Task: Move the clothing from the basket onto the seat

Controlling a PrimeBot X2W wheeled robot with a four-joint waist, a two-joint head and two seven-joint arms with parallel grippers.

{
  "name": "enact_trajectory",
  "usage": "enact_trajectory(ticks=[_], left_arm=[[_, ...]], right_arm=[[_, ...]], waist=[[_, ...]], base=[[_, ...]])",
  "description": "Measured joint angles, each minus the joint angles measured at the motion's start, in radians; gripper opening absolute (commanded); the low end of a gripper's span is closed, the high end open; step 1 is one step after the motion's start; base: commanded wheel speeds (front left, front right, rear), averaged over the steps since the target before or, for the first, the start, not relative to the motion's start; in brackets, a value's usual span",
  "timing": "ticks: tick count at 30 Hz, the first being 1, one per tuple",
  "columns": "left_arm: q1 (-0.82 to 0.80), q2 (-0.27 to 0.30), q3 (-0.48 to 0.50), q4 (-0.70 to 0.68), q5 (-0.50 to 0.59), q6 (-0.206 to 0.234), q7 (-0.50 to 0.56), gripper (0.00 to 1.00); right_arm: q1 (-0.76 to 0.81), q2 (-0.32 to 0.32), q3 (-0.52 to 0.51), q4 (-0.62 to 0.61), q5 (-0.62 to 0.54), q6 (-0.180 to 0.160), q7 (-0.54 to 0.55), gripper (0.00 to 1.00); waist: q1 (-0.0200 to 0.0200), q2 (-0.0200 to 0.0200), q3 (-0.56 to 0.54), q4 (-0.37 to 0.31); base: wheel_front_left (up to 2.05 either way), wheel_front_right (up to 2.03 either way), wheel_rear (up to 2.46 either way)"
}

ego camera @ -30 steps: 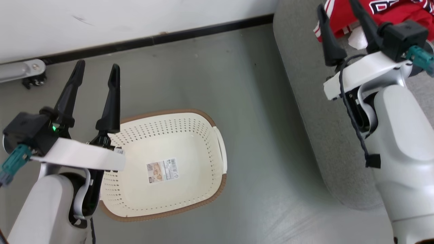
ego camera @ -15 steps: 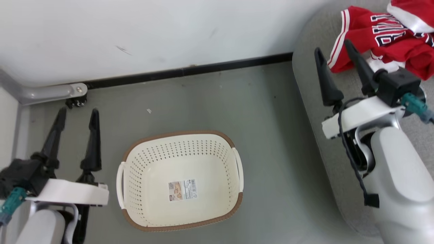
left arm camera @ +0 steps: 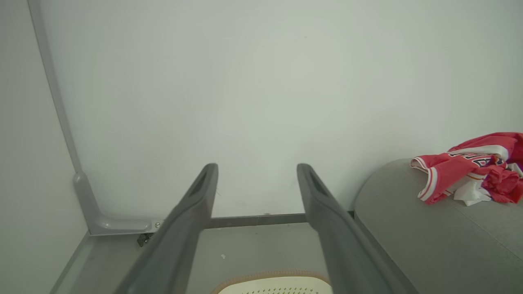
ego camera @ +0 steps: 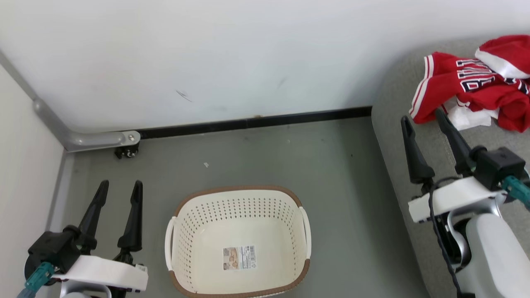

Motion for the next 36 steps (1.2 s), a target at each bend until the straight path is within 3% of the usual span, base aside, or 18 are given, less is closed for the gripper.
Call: enact_trajectory(ticks=[20,36], left_arm=[[0.091,-0.013,0.053,0.017,0.071,-0.042,0.0,1.0],[0.133,-0.037,0.09,0.012,0.103,-0.069,0.0,1.0]], right_arm=[[0.224,0.01,-0.049,-0.095,0.009,0.0,0.0,1.0],[0.299,0.022,-0.059,-0.136,0.009,0.0,0.0,1.0]], waist=[[0.0,0.0,-0.142,0.054],[0.0,0.0,-0.18,0.072]], base=[[0.0,0.0,0.0],[0.0,0.0,0.0]])
